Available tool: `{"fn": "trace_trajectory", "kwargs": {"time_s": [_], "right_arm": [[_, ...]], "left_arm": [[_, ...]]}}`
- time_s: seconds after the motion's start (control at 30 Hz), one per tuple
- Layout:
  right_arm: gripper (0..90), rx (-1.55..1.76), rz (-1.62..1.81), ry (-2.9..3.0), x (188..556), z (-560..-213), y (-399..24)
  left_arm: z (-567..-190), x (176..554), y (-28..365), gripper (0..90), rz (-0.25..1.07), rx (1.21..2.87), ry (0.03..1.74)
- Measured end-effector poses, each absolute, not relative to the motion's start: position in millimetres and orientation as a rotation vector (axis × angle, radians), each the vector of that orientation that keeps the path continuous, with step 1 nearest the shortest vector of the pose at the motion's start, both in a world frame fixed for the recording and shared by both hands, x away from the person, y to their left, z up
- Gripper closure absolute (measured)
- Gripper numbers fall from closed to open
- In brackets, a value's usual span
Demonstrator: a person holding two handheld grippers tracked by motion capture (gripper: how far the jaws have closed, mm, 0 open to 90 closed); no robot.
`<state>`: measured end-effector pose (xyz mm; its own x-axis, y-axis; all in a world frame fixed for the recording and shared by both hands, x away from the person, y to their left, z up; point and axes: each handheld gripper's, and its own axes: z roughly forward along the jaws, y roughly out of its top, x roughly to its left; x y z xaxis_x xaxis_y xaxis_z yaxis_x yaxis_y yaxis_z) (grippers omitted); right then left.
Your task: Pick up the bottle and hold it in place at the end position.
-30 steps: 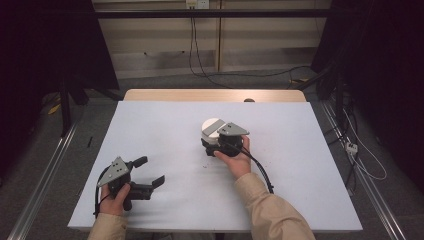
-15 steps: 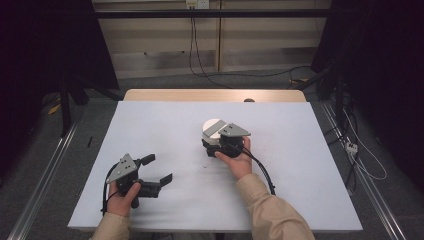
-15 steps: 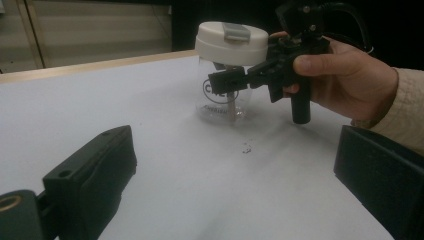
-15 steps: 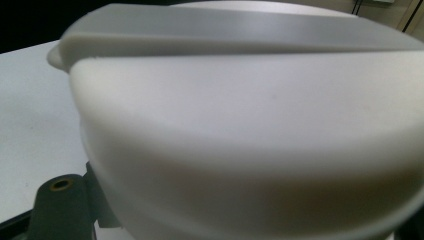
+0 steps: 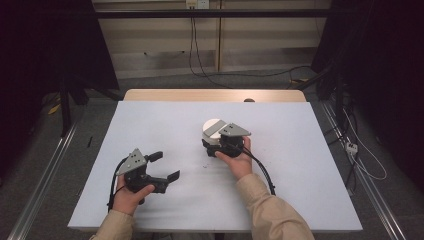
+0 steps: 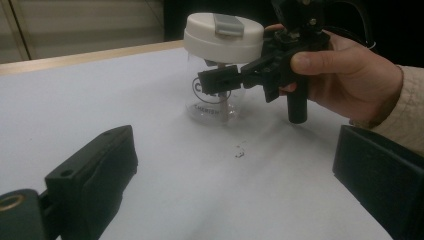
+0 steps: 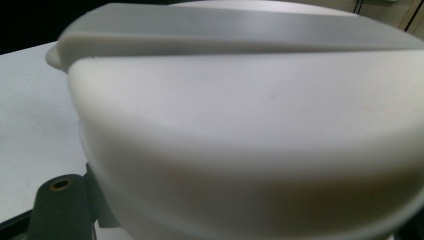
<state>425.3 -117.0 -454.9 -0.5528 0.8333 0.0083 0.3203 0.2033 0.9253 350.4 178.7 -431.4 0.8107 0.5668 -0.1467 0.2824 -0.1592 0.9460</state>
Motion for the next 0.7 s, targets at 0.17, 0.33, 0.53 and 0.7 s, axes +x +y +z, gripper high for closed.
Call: {"fn": "trace_trajectory", "kwargs": {"time_s": [0.17, 0.33, 0.53, 0.7], "right_arm": [[18.3, 1.068, 1.330, 1.982, 425, -455, -117], [18.3, 1.071, 1.328, 1.984, 425, -454, -117], [18.3, 1.068, 1.328, 1.983, 425, -455, -117], [18.3, 1.071, 1.329, 1.984, 425, -454, -117]], "left_arm": [[-428, 355, 171, 4.0, 0.274, 1.761, 0.643], [-427, 359, 166, 4.4, 0.265, 1.760, 0.643], [-426, 364, 163, 5.1, 0.256, 1.763, 0.642], [-423, 368, 158, 6.0, 0.250, 1.773, 0.638]]}}
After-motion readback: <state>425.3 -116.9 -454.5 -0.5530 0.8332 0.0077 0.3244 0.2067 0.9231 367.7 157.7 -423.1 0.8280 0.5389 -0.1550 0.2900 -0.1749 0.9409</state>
